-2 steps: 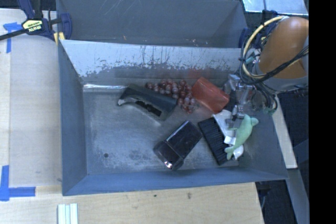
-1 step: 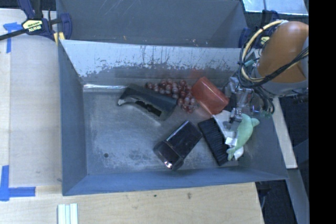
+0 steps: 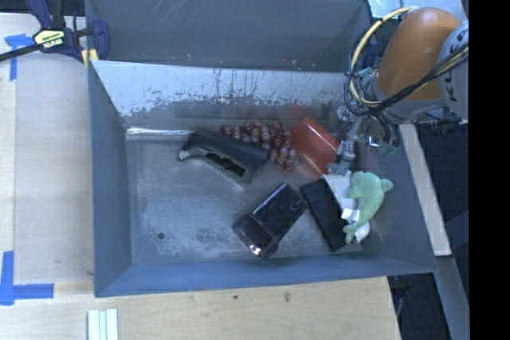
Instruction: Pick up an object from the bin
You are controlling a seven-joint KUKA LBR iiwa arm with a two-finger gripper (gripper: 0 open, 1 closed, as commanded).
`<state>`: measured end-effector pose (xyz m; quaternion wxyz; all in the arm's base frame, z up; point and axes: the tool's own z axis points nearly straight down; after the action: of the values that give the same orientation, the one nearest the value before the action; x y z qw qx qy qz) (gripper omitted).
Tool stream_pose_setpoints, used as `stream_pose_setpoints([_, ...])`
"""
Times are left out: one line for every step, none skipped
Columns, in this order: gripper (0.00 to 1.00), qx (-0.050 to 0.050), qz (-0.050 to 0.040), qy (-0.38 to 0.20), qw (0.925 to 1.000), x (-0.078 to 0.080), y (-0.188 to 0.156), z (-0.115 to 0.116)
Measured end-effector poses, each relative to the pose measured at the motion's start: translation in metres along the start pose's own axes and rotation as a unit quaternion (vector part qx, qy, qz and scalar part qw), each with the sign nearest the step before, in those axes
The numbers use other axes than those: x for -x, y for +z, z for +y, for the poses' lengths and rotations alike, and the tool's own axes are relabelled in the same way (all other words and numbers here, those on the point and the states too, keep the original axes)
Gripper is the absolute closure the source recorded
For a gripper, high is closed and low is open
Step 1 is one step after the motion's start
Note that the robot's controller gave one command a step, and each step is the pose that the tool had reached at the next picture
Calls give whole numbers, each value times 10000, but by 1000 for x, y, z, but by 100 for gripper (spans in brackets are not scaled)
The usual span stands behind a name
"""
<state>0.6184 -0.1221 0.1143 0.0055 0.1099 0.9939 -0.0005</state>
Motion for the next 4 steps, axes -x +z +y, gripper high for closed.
stream_pose_setpoints([0,-13,64,499,9987,4,45,8])
stream_pose_setpoints([100,4,-10,628,9980,6,43,9])
stream_pose_setpoints([100,4,-9,628,9980,6,43,9])
stream_pose_setpoints([100,3,-11,624,9980,6,41,9])
